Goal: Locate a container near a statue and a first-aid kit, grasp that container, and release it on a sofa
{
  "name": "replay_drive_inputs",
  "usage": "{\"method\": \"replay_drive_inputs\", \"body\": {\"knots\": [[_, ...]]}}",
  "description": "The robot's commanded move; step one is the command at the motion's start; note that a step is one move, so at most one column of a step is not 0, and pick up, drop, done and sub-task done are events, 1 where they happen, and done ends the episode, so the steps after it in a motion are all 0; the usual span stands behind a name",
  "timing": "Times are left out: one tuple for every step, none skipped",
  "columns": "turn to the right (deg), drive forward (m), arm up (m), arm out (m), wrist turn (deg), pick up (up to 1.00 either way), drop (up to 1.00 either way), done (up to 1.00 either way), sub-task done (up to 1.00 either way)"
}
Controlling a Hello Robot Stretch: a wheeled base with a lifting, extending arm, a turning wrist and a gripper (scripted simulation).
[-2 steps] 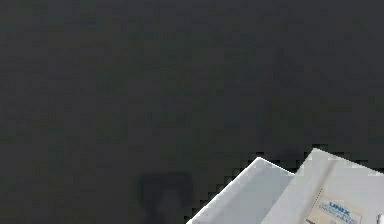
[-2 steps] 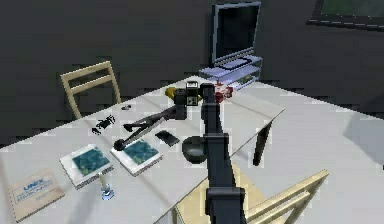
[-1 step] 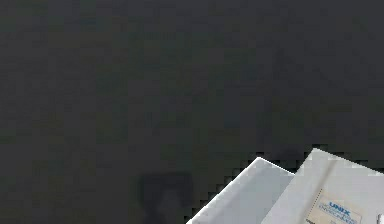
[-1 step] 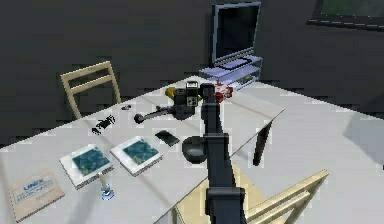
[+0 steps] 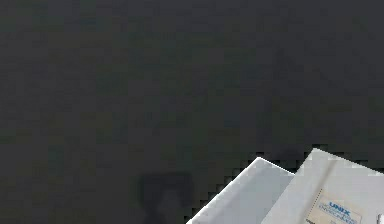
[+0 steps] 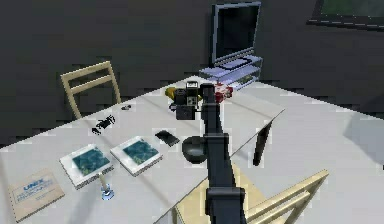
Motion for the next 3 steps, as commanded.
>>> {"method": "replay_drive_inputs", "body": {"knots": [[0.0, 0.00, 0.00, 0.00, 6.0, 0.00, 0.00, 0.00, 0.00], [0.0, 0.00, -0.30, 0.00, 0.0, 0.00, 0.00, 0.00, 0.00], [0.0, 0.00, 0.00, 0.00, 0.0, 1.00, 0.00, 0.00, 0.00]]}}
